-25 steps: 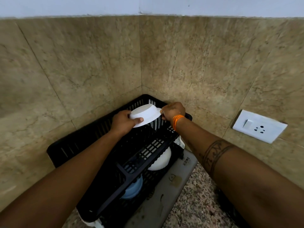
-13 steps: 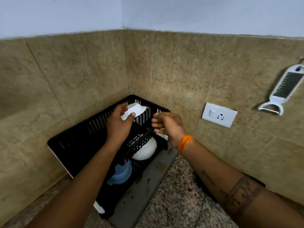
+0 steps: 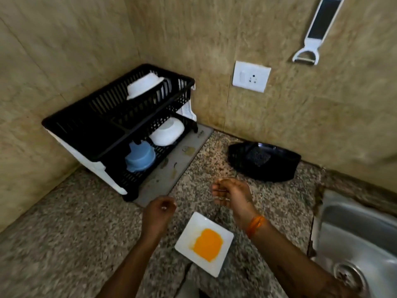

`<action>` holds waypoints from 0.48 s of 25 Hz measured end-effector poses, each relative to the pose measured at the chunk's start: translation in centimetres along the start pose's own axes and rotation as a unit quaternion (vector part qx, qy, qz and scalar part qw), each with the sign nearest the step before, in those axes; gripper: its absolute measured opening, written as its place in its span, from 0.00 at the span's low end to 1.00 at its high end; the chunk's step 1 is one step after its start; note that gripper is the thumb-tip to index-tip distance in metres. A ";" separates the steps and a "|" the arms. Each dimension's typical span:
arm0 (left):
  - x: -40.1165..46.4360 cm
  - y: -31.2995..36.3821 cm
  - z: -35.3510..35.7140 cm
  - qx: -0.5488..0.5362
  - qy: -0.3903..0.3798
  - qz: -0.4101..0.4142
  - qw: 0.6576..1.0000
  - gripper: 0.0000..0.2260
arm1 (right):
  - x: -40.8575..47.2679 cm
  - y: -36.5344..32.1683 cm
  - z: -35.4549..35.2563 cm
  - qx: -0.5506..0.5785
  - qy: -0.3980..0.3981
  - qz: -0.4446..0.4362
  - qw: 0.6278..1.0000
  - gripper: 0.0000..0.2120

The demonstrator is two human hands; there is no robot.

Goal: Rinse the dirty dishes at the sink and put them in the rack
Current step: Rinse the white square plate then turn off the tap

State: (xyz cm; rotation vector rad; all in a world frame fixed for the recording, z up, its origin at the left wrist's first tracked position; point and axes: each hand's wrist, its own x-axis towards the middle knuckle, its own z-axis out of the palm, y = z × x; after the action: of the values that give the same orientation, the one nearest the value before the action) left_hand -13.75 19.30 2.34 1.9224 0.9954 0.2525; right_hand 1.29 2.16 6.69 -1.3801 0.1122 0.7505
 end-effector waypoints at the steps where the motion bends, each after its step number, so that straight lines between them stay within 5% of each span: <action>1: -0.7 -1.6 0.6 0.073 -0.027 -0.023 0.997 0.04 | -0.6 1.4 -0.9 0.006 0.009 0.018 1.000 0.10; 7: -3.4 -4.2 4.4 0.200 -0.069 -0.053 0.976 0.10 | -3.0 6.4 -5.0 -0.003 0.021 0.053 0.998 0.10; 12: -3.6 -4.1 6.5 0.182 -0.062 -0.052 0.980 0.10 | -4.7 7.2 -8.2 0.017 0.019 0.057 0.998 0.10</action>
State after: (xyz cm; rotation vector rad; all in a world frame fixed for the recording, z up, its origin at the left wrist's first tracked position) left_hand -14.81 13.48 -3.74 2.1730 1.1121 -0.1195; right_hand -3.36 -7.20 1.07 -1.3638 0.2343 0.8134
